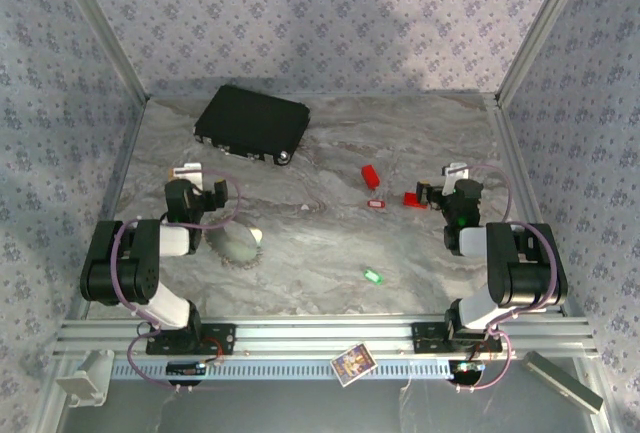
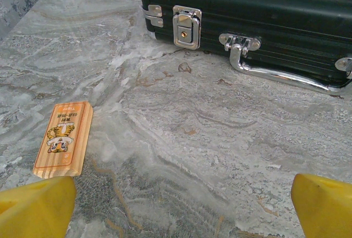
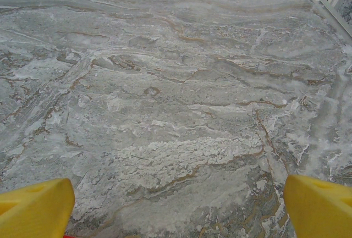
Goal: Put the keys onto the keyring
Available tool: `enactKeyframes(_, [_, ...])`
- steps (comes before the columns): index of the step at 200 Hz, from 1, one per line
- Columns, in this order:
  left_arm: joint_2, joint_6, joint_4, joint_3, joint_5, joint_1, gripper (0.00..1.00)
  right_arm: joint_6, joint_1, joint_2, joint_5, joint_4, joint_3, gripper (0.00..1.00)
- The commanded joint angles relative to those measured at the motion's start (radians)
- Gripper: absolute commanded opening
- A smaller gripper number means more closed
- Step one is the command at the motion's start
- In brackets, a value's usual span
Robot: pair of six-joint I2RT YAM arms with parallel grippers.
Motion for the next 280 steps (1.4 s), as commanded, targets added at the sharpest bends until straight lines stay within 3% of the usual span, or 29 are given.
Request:
enactKeyframes(1, [-0.009, -0.012, 0.005, 0.018, 0.016, 0.009, 1.00, 0.012, -0.002, 0.007, 0.002, 0.002, 0.018, 0.99])
enactKeyframes(49, [-0.019, -0.016, 0.012, 0.011, 0.015, 0.013, 1.00, 0.025, -0.023, -0.038, -0.032, -0.037, 0.019, 0.99])
enactKeyframes(89, [-0.256, -0.051, -0.211, 0.024, -0.071, 0.012, 1.00, 0.038, 0.002, -0.295, -0.021, -0.361, 0.085, 0.99])
enactKeyframes(120, [-0.371, -0.188, -0.392, 0.059, -0.099, 0.013, 1.00, 0.256, 0.067, -0.468, -0.035, -0.578, 0.100, 0.99])
enactKeyframes(160, [-0.413, -0.409, -0.663, 0.140, -0.053, 0.012, 1.00, 0.523, 0.244, -0.557, -0.018, -0.897, 0.145, 0.88])
enactKeyframes(208, [-0.508, -0.577, -0.747, 0.088, 0.151, 0.007, 1.00, 0.661, 0.552, -0.509, -0.002, -1.045, 0.208, 0.79])
enactKeyframes(228, [-0.531, -0.604, -0.859, 0.104, 0.158, -0.026, 1.00, 0.662, 0.646, -0.454, 0.003, -1.049, 0.244, 0.77])
enactKeyframes(251, [-0.550, -0.637, -1.013, 0.115, 0.093, -0.089, 0.98, 0.653, 0.721, -0.359, -0.028, -1.046, 0.306, 0.76])
enactKeyframes(280, [-0.601, -0.706, -1.089, 0.084, 0.061, -0.142, 0.93, 0.641, 0.814, -0.195, -0.056, -1.018, 0.424, 0.68])
